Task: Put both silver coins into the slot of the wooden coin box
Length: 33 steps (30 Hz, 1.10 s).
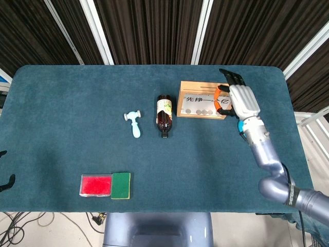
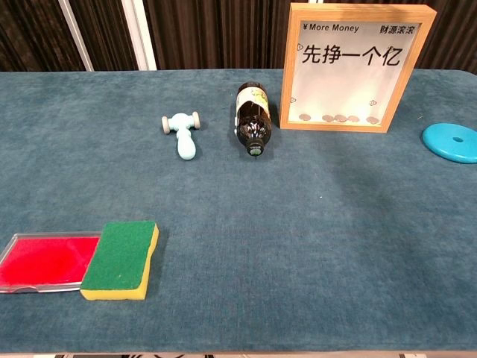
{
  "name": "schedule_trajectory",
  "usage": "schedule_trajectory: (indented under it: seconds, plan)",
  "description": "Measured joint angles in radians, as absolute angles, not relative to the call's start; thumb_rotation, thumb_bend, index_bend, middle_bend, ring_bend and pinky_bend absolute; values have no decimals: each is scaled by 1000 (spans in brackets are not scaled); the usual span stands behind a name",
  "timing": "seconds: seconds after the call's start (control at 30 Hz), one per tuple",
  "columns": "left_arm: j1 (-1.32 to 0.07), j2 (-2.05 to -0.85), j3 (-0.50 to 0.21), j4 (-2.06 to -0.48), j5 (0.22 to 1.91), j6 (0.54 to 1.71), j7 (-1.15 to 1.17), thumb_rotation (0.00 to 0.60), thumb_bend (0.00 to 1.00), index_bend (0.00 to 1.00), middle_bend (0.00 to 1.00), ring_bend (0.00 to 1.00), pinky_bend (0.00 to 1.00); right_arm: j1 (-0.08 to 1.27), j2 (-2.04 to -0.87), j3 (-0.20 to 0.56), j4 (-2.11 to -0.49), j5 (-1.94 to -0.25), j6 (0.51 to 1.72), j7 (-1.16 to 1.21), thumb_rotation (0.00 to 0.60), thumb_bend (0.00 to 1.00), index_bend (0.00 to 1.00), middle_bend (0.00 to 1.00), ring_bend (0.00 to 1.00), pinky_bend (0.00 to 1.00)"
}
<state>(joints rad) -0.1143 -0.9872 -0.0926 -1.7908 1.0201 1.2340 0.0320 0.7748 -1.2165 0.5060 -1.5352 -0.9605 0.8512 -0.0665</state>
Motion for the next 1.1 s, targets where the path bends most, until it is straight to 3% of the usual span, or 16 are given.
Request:
schedule_trajectory:
  seconds: [0.2, 0.4, 0.7, 1.1]
  plan:
    - [-117, -990, -95, -1792, 1004, 1233, 45, 600, 398, 143, 0, 0, 2, 907, -1191, 503, -1447, -765, 728, -193, 600, 536, 769, 83, 1, 0]
    - [-119, -991, -97, -1795, 990, 1231, 50, 600, 398, 143, 0, 0, 2, 1034, -1186, 453, -1341, -574, 642, -302, 600, 536, 769, 83, 1, 0]
    - [-122, -988, -99, -1803, 975, 1226, 57, 600, 398, 143, 0, 0, 2, 1129, -1193, 348, -1258, -410, 608, -388, 600, 535, 768, 83, 0, 0]
    - [-124, -984, -100, -1810, 966, 1223, 59, 600, 398, 143, 0, 0, 2, 1191, -1211, 262, -1230, -300, 595, -421, 600, 535, 755, 83, 0, 0]
